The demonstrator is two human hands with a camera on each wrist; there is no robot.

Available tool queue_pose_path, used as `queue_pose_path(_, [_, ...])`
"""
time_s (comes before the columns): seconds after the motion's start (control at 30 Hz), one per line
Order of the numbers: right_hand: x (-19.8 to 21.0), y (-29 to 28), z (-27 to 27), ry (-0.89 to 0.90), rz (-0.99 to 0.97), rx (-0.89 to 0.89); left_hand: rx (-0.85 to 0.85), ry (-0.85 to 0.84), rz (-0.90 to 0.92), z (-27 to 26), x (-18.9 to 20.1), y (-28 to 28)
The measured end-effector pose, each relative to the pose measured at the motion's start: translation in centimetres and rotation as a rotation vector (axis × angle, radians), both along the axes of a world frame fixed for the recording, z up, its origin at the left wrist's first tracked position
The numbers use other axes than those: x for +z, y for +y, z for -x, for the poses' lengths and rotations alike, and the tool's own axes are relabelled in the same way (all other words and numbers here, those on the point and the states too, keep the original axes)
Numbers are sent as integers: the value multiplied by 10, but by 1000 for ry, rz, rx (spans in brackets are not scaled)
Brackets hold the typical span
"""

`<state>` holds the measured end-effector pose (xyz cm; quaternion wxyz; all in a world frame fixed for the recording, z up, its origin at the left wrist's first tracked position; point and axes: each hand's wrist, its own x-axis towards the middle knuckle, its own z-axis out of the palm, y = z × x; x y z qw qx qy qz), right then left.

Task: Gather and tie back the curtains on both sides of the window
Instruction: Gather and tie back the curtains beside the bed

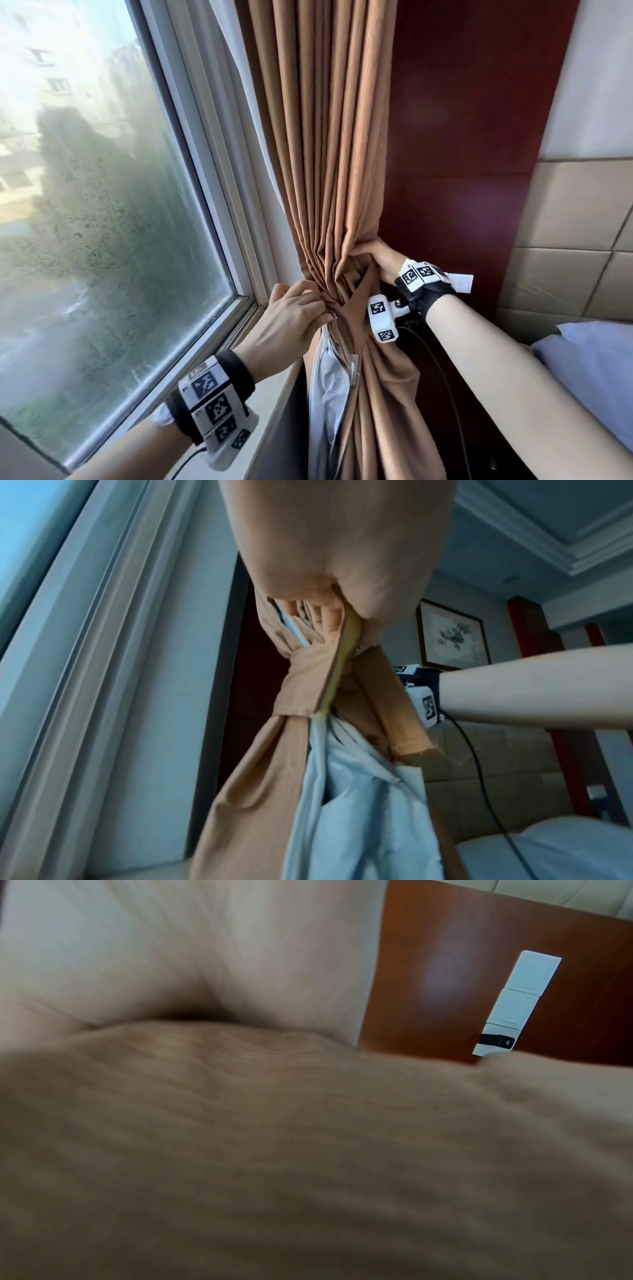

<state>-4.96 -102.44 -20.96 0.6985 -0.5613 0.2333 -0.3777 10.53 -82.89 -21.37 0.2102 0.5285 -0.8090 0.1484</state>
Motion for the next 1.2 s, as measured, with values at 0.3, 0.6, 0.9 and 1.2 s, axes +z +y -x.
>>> queue_pose_path(0.3, [-3,-7,0,4,-9,9,-10,207,-269,-20,14,-8])
queue_pose_path(0.6, [-2,-7,-5,25,-12,17,-36,565,-561,-19,23,-4])
queue_pose_path(0.9, [-1,0,-8,29,40,40,157,129,-324,1,5,-28])
queue_pose_path(1.2, [1,73,30,257,1123,-656,10,168,-411,-8,22,-40])
